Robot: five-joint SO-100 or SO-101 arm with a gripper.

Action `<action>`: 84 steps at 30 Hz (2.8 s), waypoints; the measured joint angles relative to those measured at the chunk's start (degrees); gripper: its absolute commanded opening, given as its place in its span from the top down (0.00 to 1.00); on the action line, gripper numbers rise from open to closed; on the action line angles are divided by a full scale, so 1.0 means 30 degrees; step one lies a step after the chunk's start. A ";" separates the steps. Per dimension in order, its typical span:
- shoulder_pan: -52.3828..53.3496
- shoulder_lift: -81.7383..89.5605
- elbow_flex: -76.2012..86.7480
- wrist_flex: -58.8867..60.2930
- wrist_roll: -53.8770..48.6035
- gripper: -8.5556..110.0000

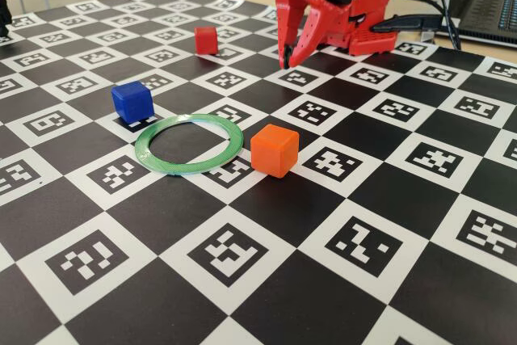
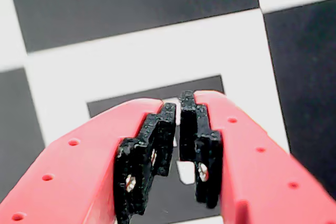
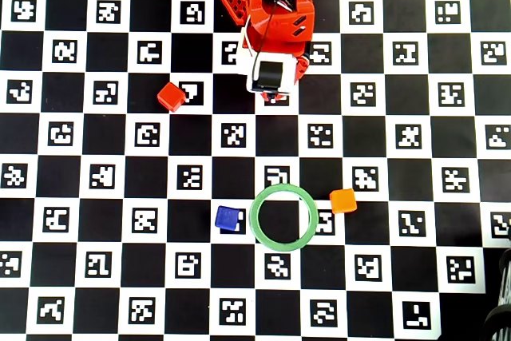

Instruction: Grab the red cube then put it in the green circle then put the blue cube on top and finally the orange cube on top

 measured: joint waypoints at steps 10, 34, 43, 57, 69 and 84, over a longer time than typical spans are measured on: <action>0.2139 -1.2393 -1.3652 0.5273 0.5889 0.93; 1.3066 -2.3174 -2.6074 1.1162 0.7617 0.67; 1.6406 -2.3643 -2.5986 1.1191 0.5830 0.66; 1.7256 -2.3994 -1.9893 0.7588 0.5361 0.62; 1.7578 -2.5342 -1.7813 0.3750 0.5889 0.61; 1.7607 -2.6221 -1.5557 0.0352 0.6357 0.61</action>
